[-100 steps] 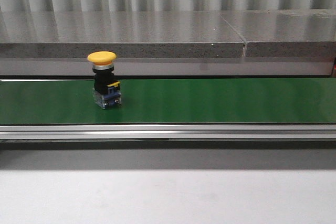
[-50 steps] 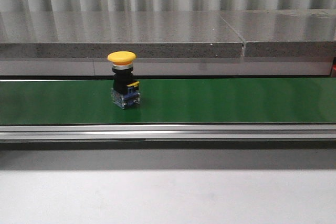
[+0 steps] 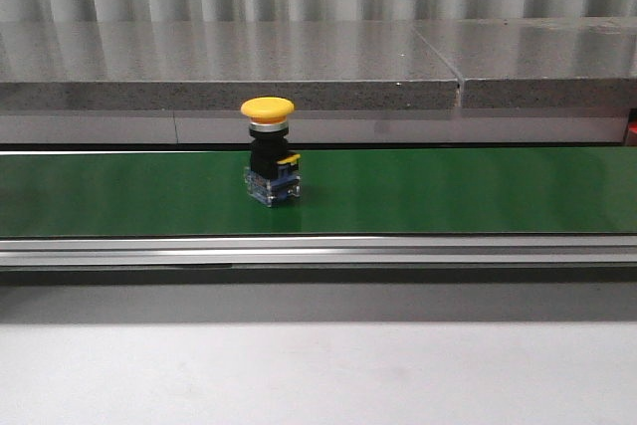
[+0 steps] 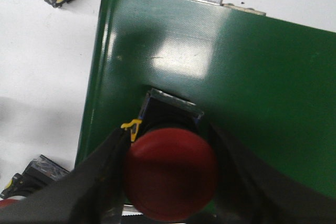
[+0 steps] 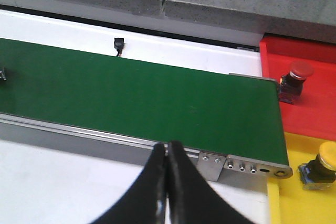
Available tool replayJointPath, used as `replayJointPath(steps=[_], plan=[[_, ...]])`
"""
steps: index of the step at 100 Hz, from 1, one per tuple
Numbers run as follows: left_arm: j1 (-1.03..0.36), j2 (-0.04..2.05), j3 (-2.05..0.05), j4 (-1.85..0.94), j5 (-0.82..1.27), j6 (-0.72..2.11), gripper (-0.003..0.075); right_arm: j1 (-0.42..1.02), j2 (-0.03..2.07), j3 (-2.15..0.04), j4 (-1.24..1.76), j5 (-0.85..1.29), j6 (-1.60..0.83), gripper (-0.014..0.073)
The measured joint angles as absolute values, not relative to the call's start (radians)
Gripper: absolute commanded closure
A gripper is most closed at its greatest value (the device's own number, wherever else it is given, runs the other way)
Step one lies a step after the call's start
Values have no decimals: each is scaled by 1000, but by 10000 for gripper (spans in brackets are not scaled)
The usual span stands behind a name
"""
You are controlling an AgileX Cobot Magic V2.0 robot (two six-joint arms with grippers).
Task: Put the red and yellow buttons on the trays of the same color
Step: 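Grasp a red-capped button from the pile with the left gripper, then set the red button on the belt behind the yellow one, release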
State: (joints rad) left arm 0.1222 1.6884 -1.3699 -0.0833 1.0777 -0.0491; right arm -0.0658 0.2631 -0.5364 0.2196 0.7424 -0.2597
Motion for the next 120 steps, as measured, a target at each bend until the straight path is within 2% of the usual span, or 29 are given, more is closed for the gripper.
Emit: replayJointPath(steps=[5, 17, 24, 53, 96, 120], plan=[[122, 1690, -1370, -83, 1078, -49, 436, -66, 263, -536, 220, 742, -260, 643], [122, 1690, -1370, -85, 1065, -45, 209, -66, 263, -536, 220, 742, -260, 643], [122, 1690, -1370, -107, 1047, -26, 141, -66, 263, -536, 220, 742, -260, 643], [122, 1651, -1370, -217, 969, 21, 134, -66, 263, -536, 220, 742, -260, 643], [122, 1492, -1370, -110, 1035, 21, 134, -66, 263, -536, 220, 742, -260, 643], [224, 1489, -1359, -113, 1080, 21, 134, -66, 263, -536, 220, 742, -260, 643]])
